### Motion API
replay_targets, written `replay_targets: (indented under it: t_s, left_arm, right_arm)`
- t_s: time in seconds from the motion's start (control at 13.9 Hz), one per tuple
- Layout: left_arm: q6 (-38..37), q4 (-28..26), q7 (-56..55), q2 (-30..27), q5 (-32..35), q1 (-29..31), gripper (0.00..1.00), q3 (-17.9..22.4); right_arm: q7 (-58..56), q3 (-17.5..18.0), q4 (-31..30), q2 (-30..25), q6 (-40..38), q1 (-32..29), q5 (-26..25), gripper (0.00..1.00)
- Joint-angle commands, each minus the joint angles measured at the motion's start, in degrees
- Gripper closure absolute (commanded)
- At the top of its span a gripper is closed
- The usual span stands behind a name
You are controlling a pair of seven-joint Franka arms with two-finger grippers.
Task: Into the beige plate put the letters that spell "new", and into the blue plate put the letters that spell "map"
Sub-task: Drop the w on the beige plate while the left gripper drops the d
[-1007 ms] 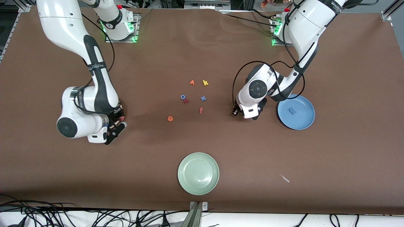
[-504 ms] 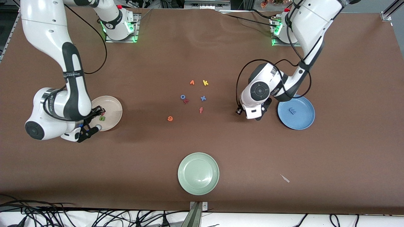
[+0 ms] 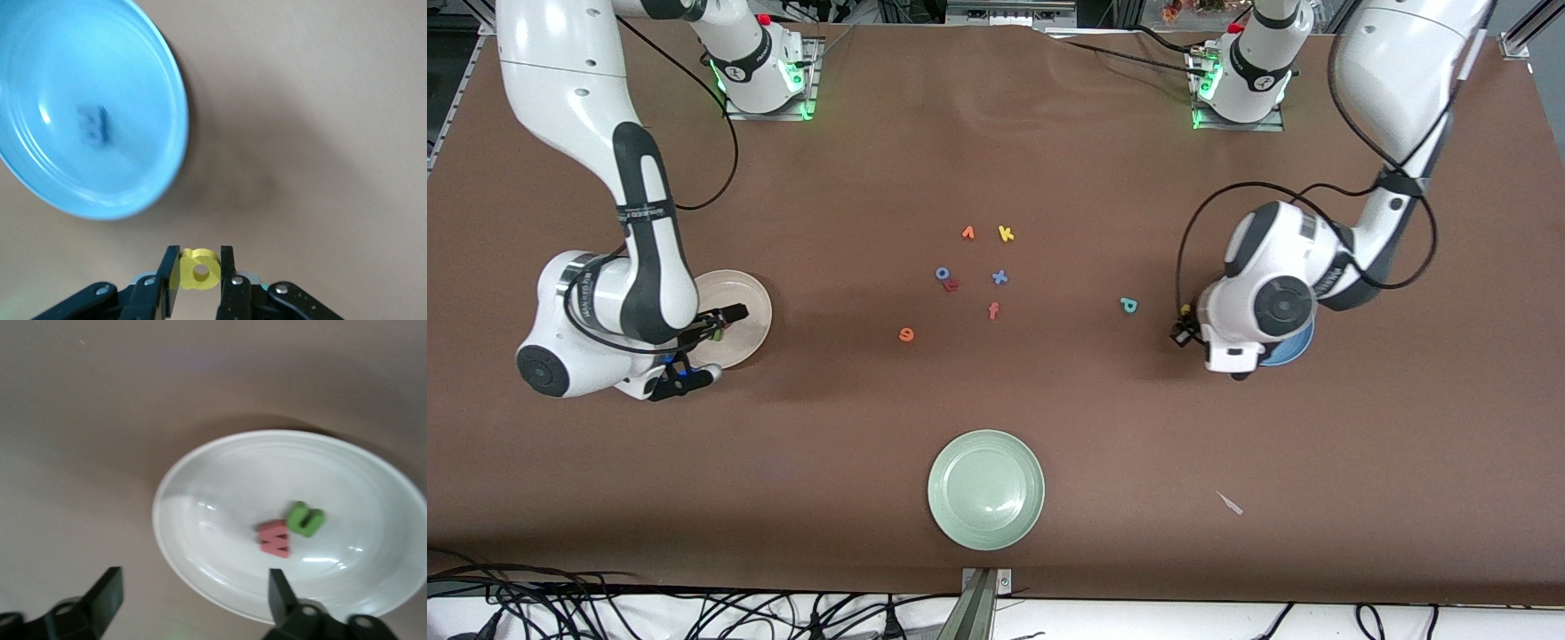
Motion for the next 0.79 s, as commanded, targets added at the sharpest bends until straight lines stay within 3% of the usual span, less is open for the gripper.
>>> replay_targets:
  t_s: [0.0,0.14,0.36,0.43,0.65,0.72]
  left_arm:
    - [-1.1,-1.8,4.8,-0.6,1.7,3.5,0.98,-0.6]
    - [-1.6,-2.9,8.7,-0.8,1.7,6.7,0.92,-0.6]
    - [-1.7,-3.0,9.4,-1.0,1.1,8.8,0.14,-0.7]
    - [-1.7,-3.1,9.3,-1.1,1.0,8.8,0.03,-0.7]
    - [-1.6,-2.6,4.5,-1.4,0.6,8.3,0.04,-1.7]
    - [-1.0,-2.5,-0.7,-1.3,-0.6,8.2,0.04,-4.0]
  right_arm:
    - [9.2,-0.2,0.1,-1.7,-0.2,4.6,0.8,0.0]
    - [15.3,-0.3,0.2,-1.7,1.4,8.0,2.1,0.0]
    - [27.3,-0.3,-0.1,-1.9,5.9,13.5,2.1,0.0]
    - [31.0,-0.3,-0.1,-1.9,7.7,15.4,2.1,0.0]
    - [39.0,-0.2,-0.6,-2.7,10.5,19.3,2.1,0.0]
    - [41.2,-0.1,-1.0,-3.4,11.7,20.2,2.2,0.0]
